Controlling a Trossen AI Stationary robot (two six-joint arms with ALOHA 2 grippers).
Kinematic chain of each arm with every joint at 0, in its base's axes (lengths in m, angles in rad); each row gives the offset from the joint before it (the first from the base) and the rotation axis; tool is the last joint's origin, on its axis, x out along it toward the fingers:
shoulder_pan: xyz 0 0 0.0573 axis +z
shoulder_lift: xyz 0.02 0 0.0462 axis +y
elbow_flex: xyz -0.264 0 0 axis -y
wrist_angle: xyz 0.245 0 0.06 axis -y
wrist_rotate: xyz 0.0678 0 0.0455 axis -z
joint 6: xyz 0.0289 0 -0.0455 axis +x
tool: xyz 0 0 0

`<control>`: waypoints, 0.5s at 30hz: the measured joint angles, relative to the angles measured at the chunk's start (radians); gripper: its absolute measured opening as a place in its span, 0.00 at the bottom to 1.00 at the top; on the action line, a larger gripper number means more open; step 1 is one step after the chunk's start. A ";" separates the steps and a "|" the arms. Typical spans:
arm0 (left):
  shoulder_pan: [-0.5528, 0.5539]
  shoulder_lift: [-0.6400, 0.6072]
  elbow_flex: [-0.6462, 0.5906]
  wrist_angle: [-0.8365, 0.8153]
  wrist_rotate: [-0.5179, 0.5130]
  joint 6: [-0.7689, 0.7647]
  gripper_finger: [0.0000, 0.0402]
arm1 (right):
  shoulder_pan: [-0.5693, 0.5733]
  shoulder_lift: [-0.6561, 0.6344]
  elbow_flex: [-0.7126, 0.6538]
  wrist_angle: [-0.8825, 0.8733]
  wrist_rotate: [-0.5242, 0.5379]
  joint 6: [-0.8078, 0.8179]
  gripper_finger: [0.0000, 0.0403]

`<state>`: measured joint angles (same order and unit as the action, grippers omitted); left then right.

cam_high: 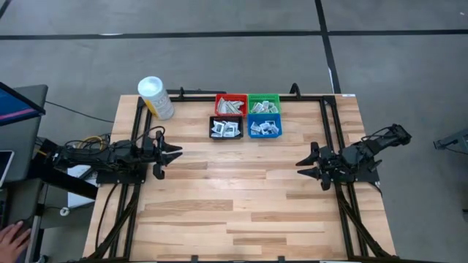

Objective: Pick & Place First Aid Supplies
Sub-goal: Return to Home Position

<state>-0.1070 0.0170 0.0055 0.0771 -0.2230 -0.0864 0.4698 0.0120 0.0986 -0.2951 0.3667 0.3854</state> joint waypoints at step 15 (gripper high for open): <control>0.000 0.000 0.000 0.007 0.000 0.000 0.25 | 0.000 0.000 0.000 0.000 0.000 0.000 0.36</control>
<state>-0.1074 0.0170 0.0055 0.0837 -0.2230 -0.0864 0.4698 0.0116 0.0986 -0.2951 0.3667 0.3851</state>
